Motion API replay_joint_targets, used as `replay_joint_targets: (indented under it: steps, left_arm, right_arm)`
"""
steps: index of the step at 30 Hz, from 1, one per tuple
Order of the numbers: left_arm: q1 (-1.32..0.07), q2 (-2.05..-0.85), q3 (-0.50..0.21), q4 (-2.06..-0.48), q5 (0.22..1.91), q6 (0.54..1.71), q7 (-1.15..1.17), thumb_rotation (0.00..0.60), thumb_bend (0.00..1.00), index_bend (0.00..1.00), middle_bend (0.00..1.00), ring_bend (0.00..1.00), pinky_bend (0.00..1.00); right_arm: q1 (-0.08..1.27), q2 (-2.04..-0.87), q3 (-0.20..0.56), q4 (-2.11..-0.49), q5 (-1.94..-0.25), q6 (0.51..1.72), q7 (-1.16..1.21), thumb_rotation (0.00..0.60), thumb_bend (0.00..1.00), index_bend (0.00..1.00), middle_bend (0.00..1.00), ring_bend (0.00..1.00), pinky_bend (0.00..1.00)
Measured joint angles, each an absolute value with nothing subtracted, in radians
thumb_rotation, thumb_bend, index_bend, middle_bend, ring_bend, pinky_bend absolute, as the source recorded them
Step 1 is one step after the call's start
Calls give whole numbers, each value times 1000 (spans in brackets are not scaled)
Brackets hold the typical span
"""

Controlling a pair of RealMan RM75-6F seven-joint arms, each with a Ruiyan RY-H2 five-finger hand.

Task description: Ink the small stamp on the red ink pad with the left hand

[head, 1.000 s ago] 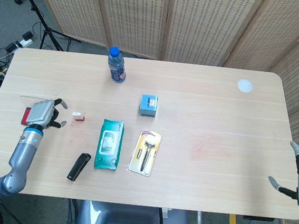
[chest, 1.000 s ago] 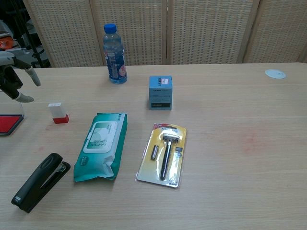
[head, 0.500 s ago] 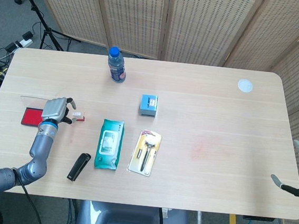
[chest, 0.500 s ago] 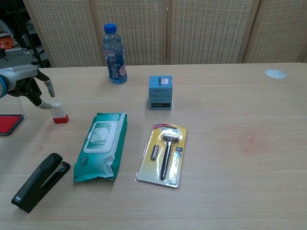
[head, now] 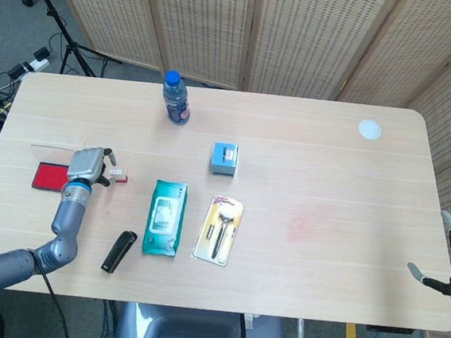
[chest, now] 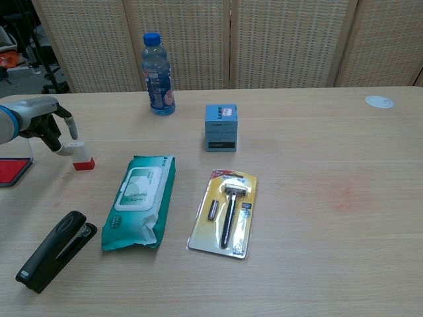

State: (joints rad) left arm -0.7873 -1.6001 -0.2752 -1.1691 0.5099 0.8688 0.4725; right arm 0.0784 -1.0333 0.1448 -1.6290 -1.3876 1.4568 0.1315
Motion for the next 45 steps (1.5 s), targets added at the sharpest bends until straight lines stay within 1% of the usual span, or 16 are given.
replay_joint_targets:
  steps: [5, 14, 18, 24, 30, 33, 45]
  left_arm:
    - [-788, -1607, -278, -1150, 515, 856, 454, 600, 241, 523, 1000, 1000, 1000]
    - [-789, -1630, -273, -1119, 523, 841, 439, 600, 248, 525, 1000, 1000, 1000]
    - [-789, -1644, -273, -1103, 523, 839, 434, 600, 297, 525, 1000, 1000, 1000]
    - [-794, -1649, -276, -1099, 525, 835, 434, 600, 314, 526, 1000, 1000, 1000]
    - [-797, -1645, -279, -1110, 519, 846, 445, 600, 324, 581, 1000, 1000, 1000]
    - [-796, -1645, -277, -1111, 515, 844, 448, 600, 350, 600, 1000, 1000, 1000]
    - [-796, -1625, -279, -1129, 523, 844, 448, 600, 396, 619, 1000, 1000, 1000]
  right_arm:
    - [79, -1033, 145, -1627, -1386, 1454, 134, 600, 0, 0, 0, 0, 0]
    - [80, -1032, 146, -1624, -1379, 1449, 139, 600, 0, 0, 0, 0, 0]
    - [81, -1031, 147, -1623, -1376, 1444, 142, 600, 0, 0, 0, 0, 0]
    - [82, -1029, 147, -1622, -1373, 1442, 146, 600, 0, 0, 0, 0, 0]
    - [82, -1028, 148, -1622, -1372, 1441, 149, 600, 0, 0, 0, 0, 0]
    - [82, -1028, 147, -1621, -1372, 1440, 149, 600, 0, 0, 0, 0, 0]
    - [82, -1028, 146, -1622, -1373, 1440, 148, 600, 0, 0, 0, 0, 0]
